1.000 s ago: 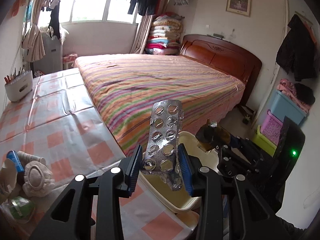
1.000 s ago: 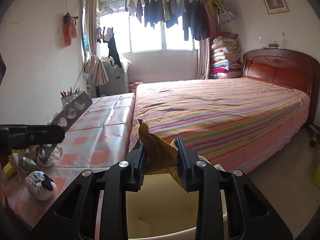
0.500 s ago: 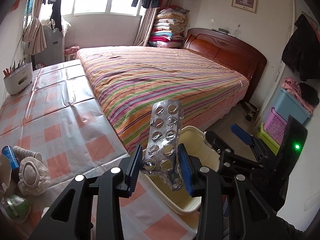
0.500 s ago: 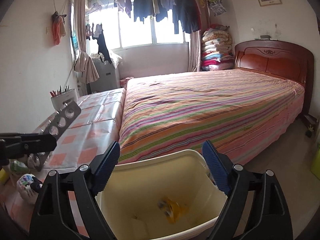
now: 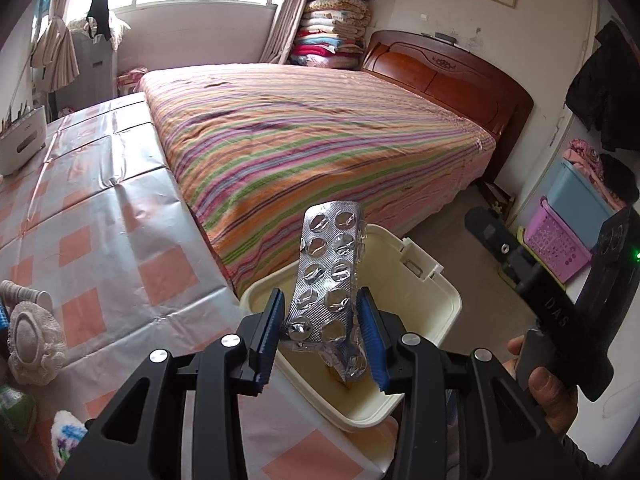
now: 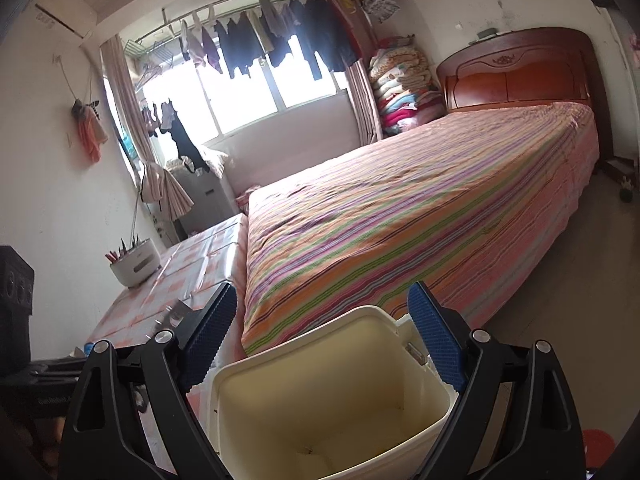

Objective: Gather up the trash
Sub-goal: 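Move both tools back to the table toward the white fluffy toy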

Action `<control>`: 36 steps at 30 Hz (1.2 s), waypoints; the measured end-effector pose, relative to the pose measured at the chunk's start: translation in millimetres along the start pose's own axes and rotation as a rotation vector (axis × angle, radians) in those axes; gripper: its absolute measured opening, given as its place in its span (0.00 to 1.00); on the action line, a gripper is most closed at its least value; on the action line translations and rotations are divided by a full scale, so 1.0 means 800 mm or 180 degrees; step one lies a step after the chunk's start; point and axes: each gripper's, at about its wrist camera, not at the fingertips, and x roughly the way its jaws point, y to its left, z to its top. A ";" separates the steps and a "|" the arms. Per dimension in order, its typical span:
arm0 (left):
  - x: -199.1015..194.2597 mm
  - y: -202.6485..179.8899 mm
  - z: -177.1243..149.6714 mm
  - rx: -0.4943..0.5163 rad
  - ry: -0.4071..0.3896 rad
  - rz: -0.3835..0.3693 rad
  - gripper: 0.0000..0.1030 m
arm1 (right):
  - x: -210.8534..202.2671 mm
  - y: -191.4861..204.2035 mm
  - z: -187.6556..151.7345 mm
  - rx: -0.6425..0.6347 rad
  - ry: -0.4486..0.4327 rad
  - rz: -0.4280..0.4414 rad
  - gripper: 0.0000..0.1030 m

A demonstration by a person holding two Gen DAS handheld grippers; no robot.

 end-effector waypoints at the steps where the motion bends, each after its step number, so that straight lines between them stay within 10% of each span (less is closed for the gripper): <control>1: 0.004 -0.004 0.000 0.0017 0.0014 0.0002 0.36 | -0.001 0.001 0.000 -0.0003 -0.0012 -0.0004 0.83; 4: 0.013 -0.012 -0.002 0.0052 0.0053 -0.0009 0.37 | -0.003 0.001 -0.001 -0.0020 -0.0025 -0.0012 0.83; 8: 0.020 -0.022 -0.005 0.0132 0.0046 0.0072 0.71 | -0.007 0.001 -0.003 -0.0019 -0.0054 -0.0014 0.83; 24: -0.034 0.015 -0.010 0.0040 -0.0079 0.0289 0.72 | -0.016 0.042 -0.005 -0.0247 -0.0197 0.0310 0.84; 36: -0.138 0.136 -0.022 -0.0536 -0.0507 0.0802 0.72 | -0.009 0.194 -0.057 -0.1264 0.0054 0.1314 0.94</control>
